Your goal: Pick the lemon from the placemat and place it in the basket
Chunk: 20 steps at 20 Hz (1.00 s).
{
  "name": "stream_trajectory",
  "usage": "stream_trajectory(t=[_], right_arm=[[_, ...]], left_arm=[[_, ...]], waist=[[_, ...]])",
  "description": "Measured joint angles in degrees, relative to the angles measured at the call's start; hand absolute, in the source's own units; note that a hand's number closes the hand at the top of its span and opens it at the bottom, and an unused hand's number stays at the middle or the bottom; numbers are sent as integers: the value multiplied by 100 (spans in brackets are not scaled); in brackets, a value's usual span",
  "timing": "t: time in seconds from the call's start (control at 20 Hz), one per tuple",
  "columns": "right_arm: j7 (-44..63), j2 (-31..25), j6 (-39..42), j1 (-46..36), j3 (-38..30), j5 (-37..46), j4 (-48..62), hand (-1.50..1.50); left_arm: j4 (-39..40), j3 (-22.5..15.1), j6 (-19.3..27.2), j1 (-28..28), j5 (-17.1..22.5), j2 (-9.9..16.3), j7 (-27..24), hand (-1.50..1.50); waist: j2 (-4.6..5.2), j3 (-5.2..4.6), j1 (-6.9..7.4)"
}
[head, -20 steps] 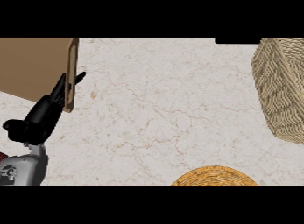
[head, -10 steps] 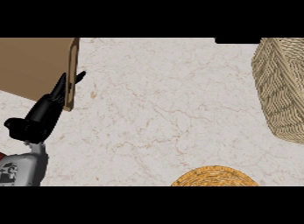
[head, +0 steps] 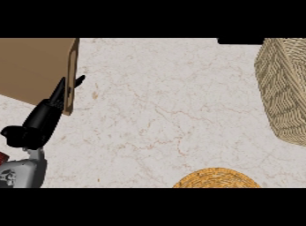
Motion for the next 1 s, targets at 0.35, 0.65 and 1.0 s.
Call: stream_trajectory(t=[0.35, 0.65, 1.0], right_arm=[[-798, -314, -291, -563, -71, -182, 1298, -150], [-1174, -510, -174, -939, -72, -463, 1853, -150], [-719, -833, 167, -1303, -527, -1168, 2158, -150]], left_arm=[[-46, 23, -22, -12, 39, -8, 34, 0], [-42, 72, -72, -85, 84, 42, 118, 0], [46, 69, -87, 8, 36, 46, -54, 0]], waist=[[0, -1, 1], [-3, -2, -7], [-12, -5, -30]])
